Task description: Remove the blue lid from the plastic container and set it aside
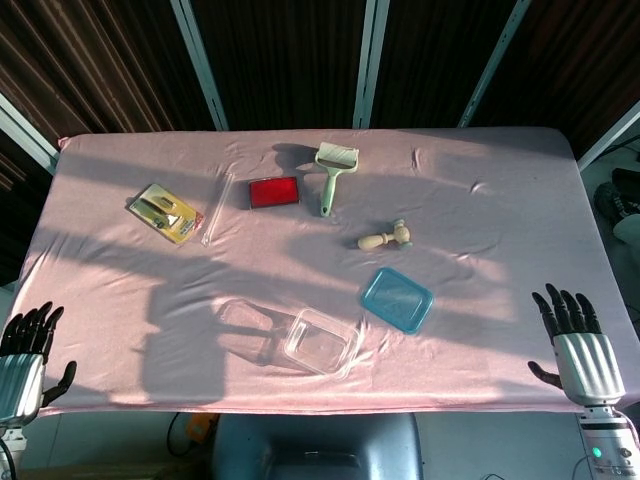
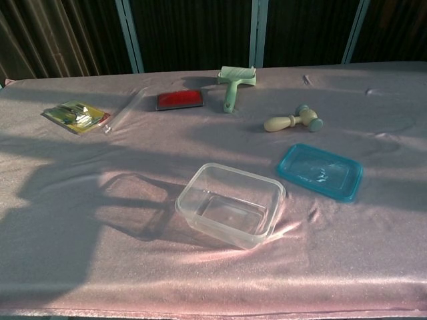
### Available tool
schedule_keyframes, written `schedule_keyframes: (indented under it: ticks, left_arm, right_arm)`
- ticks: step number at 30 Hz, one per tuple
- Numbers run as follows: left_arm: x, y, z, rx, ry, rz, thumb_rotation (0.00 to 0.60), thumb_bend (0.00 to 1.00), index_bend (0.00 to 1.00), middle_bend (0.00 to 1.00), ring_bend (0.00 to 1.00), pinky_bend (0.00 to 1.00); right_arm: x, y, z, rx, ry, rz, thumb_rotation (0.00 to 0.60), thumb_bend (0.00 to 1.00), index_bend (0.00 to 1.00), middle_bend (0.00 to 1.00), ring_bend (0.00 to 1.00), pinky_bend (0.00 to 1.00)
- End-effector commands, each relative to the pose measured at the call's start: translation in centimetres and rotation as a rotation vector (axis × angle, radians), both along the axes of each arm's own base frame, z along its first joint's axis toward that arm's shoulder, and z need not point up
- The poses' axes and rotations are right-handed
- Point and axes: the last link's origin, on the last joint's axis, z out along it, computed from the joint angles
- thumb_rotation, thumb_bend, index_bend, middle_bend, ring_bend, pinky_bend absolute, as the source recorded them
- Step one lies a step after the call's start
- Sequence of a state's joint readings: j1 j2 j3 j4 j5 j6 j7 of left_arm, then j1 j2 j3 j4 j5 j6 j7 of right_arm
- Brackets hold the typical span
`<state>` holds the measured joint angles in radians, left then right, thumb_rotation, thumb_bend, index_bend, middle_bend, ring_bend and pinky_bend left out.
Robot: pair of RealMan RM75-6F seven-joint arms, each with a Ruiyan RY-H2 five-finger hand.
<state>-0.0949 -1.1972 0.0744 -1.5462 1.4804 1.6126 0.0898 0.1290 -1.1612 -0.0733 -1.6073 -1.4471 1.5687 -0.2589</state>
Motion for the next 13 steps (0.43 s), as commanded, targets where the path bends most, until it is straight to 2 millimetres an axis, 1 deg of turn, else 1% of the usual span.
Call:
schedule_keyframes:
  ticks: [1, 7, 13]
  left_arm:
    - [0.1, -0.2, -0.1, -0.014, 0.002, 0.004, 0.6, 0.35, 0.0, 0.0, 0.0, 0.0]
    - [0.3, 0.5, -0.8, -0.035, 0.002, -0.002, 0.6, 0.35, 0.0, 0.0, 0.0, 0.0]
    - [0.7, 1.5, -1.6, -0.059, 0.004, -0.014, 0.6, 0.35, 0.0, 0.0, 0.0, 0.0]
  right_arm:
    - [-0.6, -0.2, 0.6, -0.021, -0.007, -0.019, 0.6, 0.1, 0.0, 0.0, 0.0, 0.0]
    - [-0.8, 0.3, 1.4, -0.039, -0.008, -0.012, 0.6, 0.1, 0.0, 0.0, 0.0, 0.0]
    - [-1.6, 1.1, 3.2, -0.093, -0.017, -0.032, 0.6, 0.1, 0.0, 0.0, 0.0, 0.0]
